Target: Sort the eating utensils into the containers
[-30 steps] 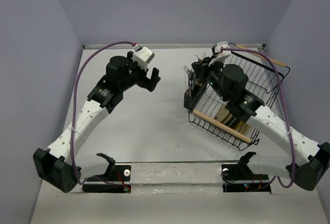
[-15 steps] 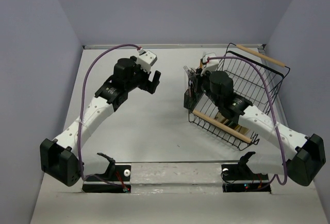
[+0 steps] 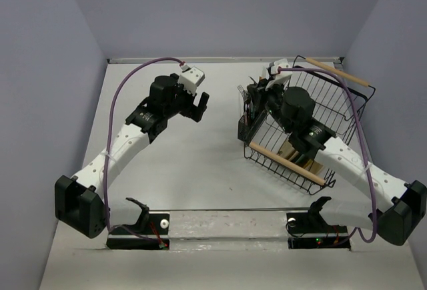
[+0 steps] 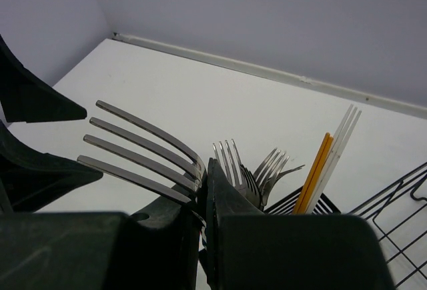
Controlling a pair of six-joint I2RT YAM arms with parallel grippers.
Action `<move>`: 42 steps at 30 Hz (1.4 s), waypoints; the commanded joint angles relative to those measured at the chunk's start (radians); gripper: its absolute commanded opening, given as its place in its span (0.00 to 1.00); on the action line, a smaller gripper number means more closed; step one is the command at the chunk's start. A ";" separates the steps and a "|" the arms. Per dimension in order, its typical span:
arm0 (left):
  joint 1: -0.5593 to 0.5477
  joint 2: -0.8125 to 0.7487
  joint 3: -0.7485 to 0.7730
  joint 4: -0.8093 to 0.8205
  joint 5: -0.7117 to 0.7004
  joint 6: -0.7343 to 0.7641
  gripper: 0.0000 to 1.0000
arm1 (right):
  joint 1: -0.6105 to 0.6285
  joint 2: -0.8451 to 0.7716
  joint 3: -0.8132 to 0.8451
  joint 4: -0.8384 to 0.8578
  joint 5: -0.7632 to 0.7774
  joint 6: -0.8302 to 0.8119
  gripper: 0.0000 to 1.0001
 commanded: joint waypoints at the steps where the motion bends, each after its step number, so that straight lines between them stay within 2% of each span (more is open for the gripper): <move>1: -0.001 -0.005 0.002 0.047 0.000 0.008 0.99 | -0.003 0.011 0.028 0.068 -0.010 -0.007 0.00; 11: 0.000 0.007 -0.010 0.049 0.004 0.013 0.99 | -0.012 0.100 -0.053 0.174 -0.021 -0.016 0.00; 18: -0.001 0.036 -0.030 0.065 0.008 0.013 0.99 | -0.021 0.121 -0.114 0.173 0.003 -0.034 0.00; 20: -0.002 0.050 -0.030 0.075 0.011 0.008 0.99 | -0.021 0.126 -0.121 0.164 0.014 -0.031 0.12; 21: -0.002 0.070 -0.028 0.079 0.011 0.002 0.99 | -0.021 0.131 -0.121 0.148 0.023 -0.027 0.30; 24: -0.002 0.132 -0.013 0.095 0.011 -0.015 0.99 | -0.021 0.132 -0.119 0.124 0.037 -0.021 0.53; 27: -0.005 0.226 0.031 0.092 0.001 -0.042 0.99 | -0.021 0.120 -0.118 0.105 0.040 -0.022 0.60; 33: -0.031 0.470 0.183 0.067 -0.003 -0.090 0.98 | -0.021 0.051 -0.108 0.041 0.037 -0.031 0.61; 39: -0.094 0.674 0.401 0.029 -0.035 -0.108 0.99 | -0.021 -0.043 -0.144 0.004 0.039 -0.019 0.61; 42: -0.119 0.812 0.557 0.000 -0.051 -0.130 0.99 | -0.021 -0.085 -0.176 0.001 0.043 -0.008 0.61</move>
